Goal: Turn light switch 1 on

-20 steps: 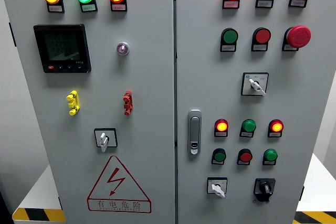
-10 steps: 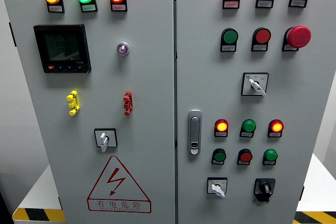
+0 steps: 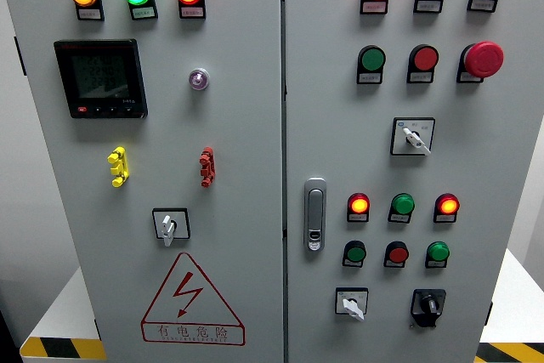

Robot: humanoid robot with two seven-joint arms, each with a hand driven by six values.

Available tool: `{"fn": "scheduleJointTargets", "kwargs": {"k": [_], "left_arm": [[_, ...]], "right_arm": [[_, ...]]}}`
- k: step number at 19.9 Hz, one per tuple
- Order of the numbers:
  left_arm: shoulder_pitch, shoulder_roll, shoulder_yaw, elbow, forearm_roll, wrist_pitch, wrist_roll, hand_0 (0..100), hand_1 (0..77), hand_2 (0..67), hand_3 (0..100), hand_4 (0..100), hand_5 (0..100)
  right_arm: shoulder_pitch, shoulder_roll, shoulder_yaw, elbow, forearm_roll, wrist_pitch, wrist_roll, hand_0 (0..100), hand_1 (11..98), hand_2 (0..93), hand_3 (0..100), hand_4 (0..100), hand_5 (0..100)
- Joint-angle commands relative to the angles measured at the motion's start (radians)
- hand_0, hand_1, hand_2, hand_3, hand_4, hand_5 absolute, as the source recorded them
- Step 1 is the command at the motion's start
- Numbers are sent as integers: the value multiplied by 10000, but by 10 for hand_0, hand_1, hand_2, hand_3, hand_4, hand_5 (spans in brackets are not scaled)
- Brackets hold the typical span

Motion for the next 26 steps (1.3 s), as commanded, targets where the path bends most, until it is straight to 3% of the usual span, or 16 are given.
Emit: {"fn": "scheduleJointTargets", "kwargs": {"k": [1, 4, 8, 10, 12, 14, 17, 21, 26], "left_arm": [[13, -41, -1114, -74, 1662, -10, -578, 0, 56, 59, 1, 29, 94], [59, -102, -1577, -1312, 1696, -10, -887, 0, 57, 58, 0, 47, 99], [90, -164, -1577, -3107, 1421, 51, -1713, 0, 79, 74, 22, 180, 193], [120, -179, -1501, -4319, 1023, 51, -1869, 0, 90, 102, 87, 277, 214], [166, -179, -1409, -5667, 684, 36, -1854, 0, 116, 153, 214, 426, 282], [167, -179, -1088, -7047, 424, 21, -1808, 0, 133, 179, 295, 487, 320], [182, -179, -597, -8936, 40, -25, -1335, 0, 145, 202, 358, 555, 351], [182, -179, 139, -10976, -1292, -209, -93, 0, 135, 209, 356, 553, 351], [182, -179, 371, -13308, -1664, -302, 385, 0, 194, 224, 483, 682, 452]], "right_arm": [[10, 0, 0, 0, 0, 0, 14, 0, 227, 0, 110, 230, 146], [-5, 0, 0, 0, 0, 0, -2, 0, 227, 0, 110, 230, 146], [-5, 0, 0, 0, 0, 0, 14, 0, 226, 0, 110, 230, 146], [-5, 0, 0, 0, 0, 0, 14, 0, 226, 0, 109, 230, 146], [-5, 0, 0, 0, 0, 0, 14, 0, 226, 0, 110, 230, 146], [-5, 0, 0, 0, 0, 0, 14, 0, 225, 0, 110, 230, 146], [10, 0, 0, 0, 0, 0, 14, 0, 225, 0, 111, 230, 146], [-5, 0, 0, 0, 0, 0, -2, 0, 226, 0, 110, 230, 146], [-5, 0, 0, 0, 0, 0, -2, 0, 225, 0, 110, 230, 146]]}}
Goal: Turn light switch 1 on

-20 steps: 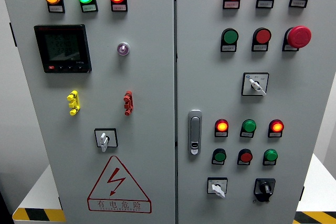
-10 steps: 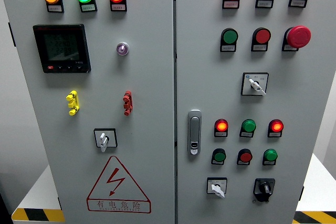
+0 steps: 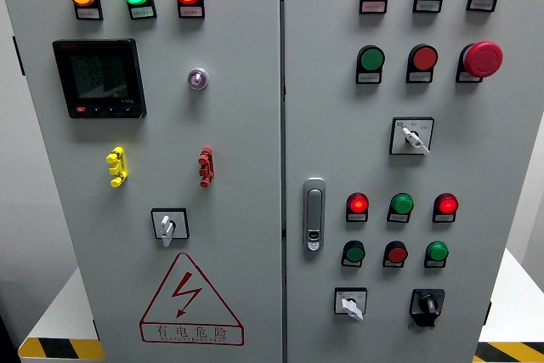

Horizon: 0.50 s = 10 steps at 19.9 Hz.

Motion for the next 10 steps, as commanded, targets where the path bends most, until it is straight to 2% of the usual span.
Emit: {"fn": "scheduleJointTargets", "kwargs": {"k": [1, 4, 6, 7, 10], "left_arm": [[-1, 15, 92, -1146, -68, -3, 257, 0, 202, 228, 489, 698, 469], [-31, 30, 260, -1976, -420, -3, 688, 0, 252, 243, 556, 758, 531], [-47, 30, 430, -2161, -513, -3, 719, 0, 290, 255, 627, 845, 651], [-77, 45, 460, -2208, -543, 12, 719, 0, 296, 259, 648, 863, 673], [-658, 30, 522, -2422, -834, 43, 1009, 0, 344, 284, 744, 946, 758]], "right_arm": [[8, 0, 0, 0, 0, 0, -1, 0, 225, 0, 110, 230, 146], [8, 0, 0, 0, 0, 0, 14, 0, 225, 0, 111, 230, 146], [-7, 0, 0, 0, 0, 0, -1, 0, 225, 0, 111, 230, 146], [-7, 0, 0, 0, 0, 0, -1, 0, 224, 0, 111, 230, 146], [-7, 0, 0, 0, 0, 0, 14, 0, 224, 0, 111, 230, 146]]}}
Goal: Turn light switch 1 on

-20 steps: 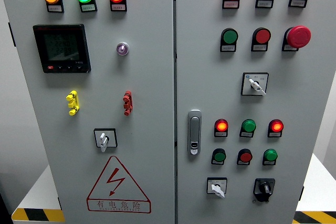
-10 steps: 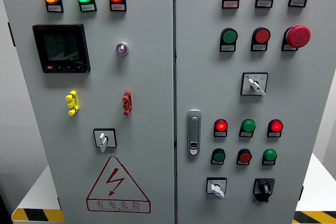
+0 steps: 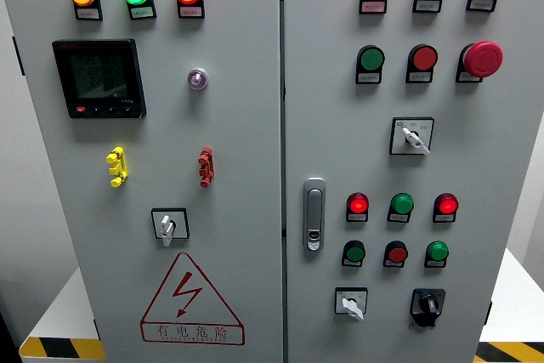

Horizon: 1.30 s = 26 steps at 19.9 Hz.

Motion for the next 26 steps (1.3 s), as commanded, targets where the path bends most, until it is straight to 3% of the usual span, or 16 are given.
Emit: {"fn": "scheduleJointTargets", "kwargs": {"k": [1, 3, 11, 15, 23, 26], "left_arm": [[-512, -33, -15, -151, -287, 23, 420, 0, 351, 298, 766, 967, 775], [-834, -48, -62, -274, -379, 23, 667, 0, 357, 334, 788, 985, 793], [-1862, -155, -31, -643, -395, 206, 1939, 0, 382, 371, 798, 983, 779], [-2522, -217, 0, -627, -380, 1003, 2553, 0, 392, 370, 794, 978, 756], [-2998, -248, 46, -597, -334, 2077, 2860, 0, 434, 380, 791, 970, 727], [-3320, -263, 46, -582, -334, 2475, 3488, 0, 444, 385, 791, 970, 724]], "right_arm": [[-1, 0, 0, 0, 0, 0, -12, 0, 224, 0, 111, 230, 146], [14, 0, 0, 0, 0, 0, -12, 0, 225, 0, 111, 230, 146], [-1, 0, 0, 0, 0, 0, 3, 0, 225, 0, 110, 230, 146], [14, 0, 0, 0, 0, 0, -12, 0, 225, 0, 110, 230, 146], [-1, 0, 0, 0, 0, 0, 3, 0, 225, 0, 110, 230, 146], [-1, 0, 0, 0, 0, 0, -12, 0, 225, 0, 111, 230, 146]]}}
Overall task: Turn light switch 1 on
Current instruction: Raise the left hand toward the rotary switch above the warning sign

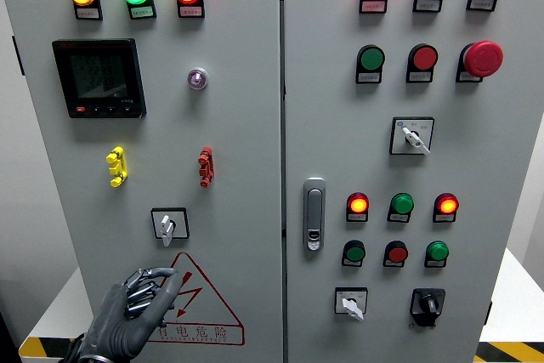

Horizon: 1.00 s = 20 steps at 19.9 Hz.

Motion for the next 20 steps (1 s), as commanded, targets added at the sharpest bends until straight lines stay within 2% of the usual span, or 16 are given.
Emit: {"fn": "scheduleJointTargets", "kwargs": {"k": [1, 3, 11, 14, 20], "left_arm": [[-214, -22, -1, 31, 4, 378, 415, 0, 447, 384, 790, 969, 723], [-245, -7, -31, 47, 50, 502, 462, 0, 455, 385, 790, 969, 721], [-781, 8, -108, 108, 50, 503, 1151, 0, 483, 403, 797, 974, 715], [-1011, 39, -108, 93, 50, 823, 1321, 0, 482, 408, 799, 975, 713], [-1150, 85, -123, 77, 81, 1116, 1551, 0, 495, 422, 808, 981, 697]], "right_arm": [[-3, 0, 0, 0, 0, 0, 7, 0, 226, 0, 111, 230, 146], [12, 0, 0, 0, 0, 0, 8, 0, 226, 0, 111, 230, 146], [-3, 0, 0, 0, 0, 0, -8, 0, 224, 0, 111, 230, 146], [12, 0, 0, 0, 0, 0, -8, 0, 225, 0, 110, 230, 146], [-3, 0, 0, 0, 0, 0, -8, 0, 225, 0, 110, 230, 146]]}}
